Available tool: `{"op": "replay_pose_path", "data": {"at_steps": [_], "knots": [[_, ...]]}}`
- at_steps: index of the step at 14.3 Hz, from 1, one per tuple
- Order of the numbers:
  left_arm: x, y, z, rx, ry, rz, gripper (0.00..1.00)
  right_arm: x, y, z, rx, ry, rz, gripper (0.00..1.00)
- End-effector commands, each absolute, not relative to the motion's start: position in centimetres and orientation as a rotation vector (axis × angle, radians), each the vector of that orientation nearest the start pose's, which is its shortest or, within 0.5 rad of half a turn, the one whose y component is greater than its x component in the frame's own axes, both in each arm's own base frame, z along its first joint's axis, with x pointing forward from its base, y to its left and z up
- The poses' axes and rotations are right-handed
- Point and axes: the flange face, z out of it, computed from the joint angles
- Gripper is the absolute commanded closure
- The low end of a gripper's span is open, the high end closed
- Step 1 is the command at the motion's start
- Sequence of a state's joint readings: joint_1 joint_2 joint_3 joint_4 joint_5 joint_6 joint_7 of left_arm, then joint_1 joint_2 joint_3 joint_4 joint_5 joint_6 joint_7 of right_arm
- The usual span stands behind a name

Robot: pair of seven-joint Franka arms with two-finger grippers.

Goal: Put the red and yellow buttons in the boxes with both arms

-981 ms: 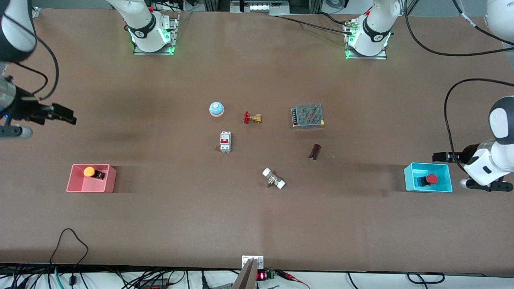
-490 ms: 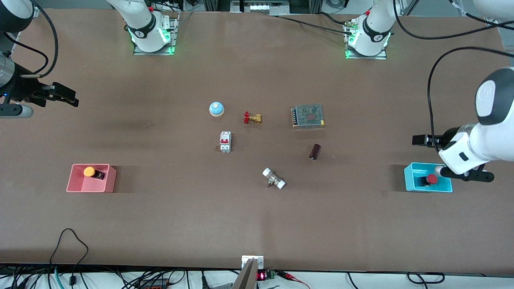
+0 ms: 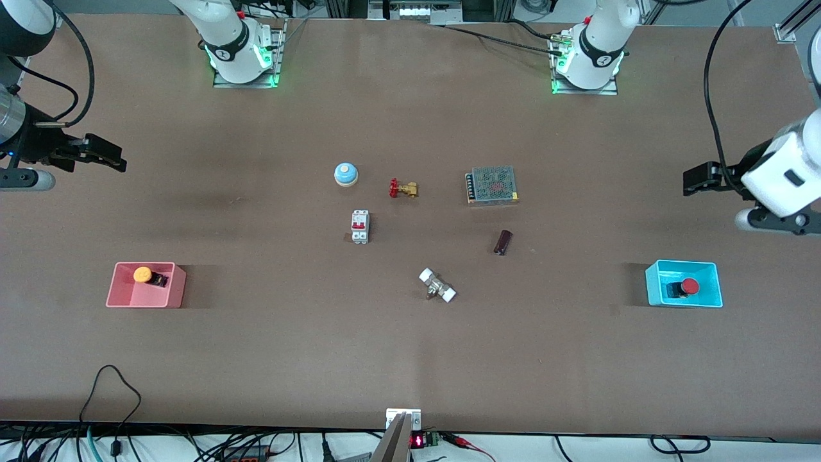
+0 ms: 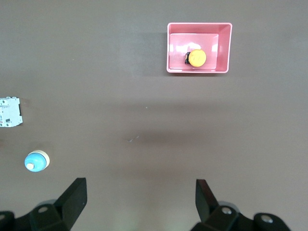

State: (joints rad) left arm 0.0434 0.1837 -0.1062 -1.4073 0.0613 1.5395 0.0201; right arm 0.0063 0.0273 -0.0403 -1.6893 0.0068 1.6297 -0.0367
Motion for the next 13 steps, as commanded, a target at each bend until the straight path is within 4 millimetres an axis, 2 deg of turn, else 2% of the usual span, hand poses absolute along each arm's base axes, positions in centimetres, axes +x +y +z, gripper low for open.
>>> {"op": "replay_pose_path", "data": {"at_steps": [1,5,7,10,13], "knots": [[55.5,-2.2,58.1,-3.110,0.092,-0.039,0.00,55.9,-1.9,56.0,-3.142,0.021,0.130,0.00],[54.8,-2.4,57.3,-3.148,0.083,0.099,0.00,56.1,-2.1,55.6,-3.142,0.026,0.138,0.00],[54.8,-2.4,58.0,-3.147,0.090,0.085,0.00,56.5,-2.1,55.3,-3.140,0.026,0.140,0.00],[54.8,-2.7,57.9,-3.147,0.100,0.090,0.00,57.9,-2.4,55.6,-3.144,0.031,0.126,0.00],[54.9,-2.7,58.3,-3.146,0.110,0.075,0.00,57.9,-2.4,55.9,-3.146,0.030,0.116,0.00]]}}
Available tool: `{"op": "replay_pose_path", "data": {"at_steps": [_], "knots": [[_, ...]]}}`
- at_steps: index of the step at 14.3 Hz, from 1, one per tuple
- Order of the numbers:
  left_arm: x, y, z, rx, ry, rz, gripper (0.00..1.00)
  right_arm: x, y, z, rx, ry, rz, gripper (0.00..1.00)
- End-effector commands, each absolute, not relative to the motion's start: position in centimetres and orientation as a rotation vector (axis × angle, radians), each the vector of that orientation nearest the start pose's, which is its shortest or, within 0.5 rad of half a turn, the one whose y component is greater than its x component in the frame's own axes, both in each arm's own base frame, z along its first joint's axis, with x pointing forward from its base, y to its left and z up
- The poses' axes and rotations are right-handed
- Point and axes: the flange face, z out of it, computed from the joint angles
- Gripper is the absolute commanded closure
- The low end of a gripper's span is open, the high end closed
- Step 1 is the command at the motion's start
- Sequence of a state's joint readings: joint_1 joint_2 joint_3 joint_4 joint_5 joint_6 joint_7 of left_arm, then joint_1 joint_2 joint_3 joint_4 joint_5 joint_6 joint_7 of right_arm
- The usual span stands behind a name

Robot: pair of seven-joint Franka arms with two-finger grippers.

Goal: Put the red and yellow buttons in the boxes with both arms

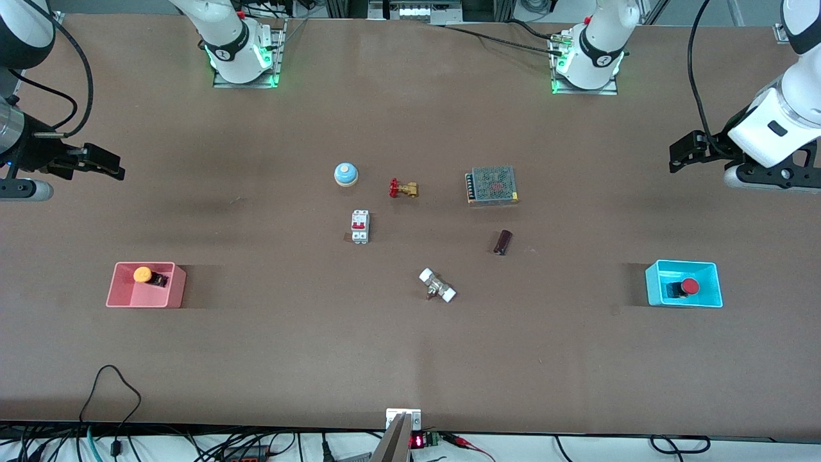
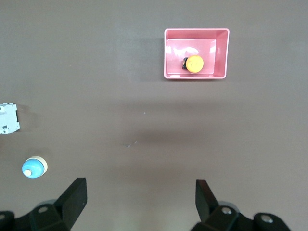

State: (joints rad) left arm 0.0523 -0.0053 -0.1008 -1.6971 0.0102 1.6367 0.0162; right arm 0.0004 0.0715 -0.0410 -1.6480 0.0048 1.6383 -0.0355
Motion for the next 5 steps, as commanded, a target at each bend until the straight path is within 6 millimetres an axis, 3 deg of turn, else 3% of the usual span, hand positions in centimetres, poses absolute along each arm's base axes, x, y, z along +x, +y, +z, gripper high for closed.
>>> {"op": "replay_pose_path", "data": {"at_steps": [1,5], "knots": [[55.07,-2.66,58.36,-3.146,0.110,0.073,0.00,57.93,-2.39,55.92,-3.146,0.030,0.116,0.00],[55.08,-2.76,58.32,-3.148,0.115,0.078,0.00,57.92,-2.48,55.92,-3.146,0.033,0.116,0.00]]}}
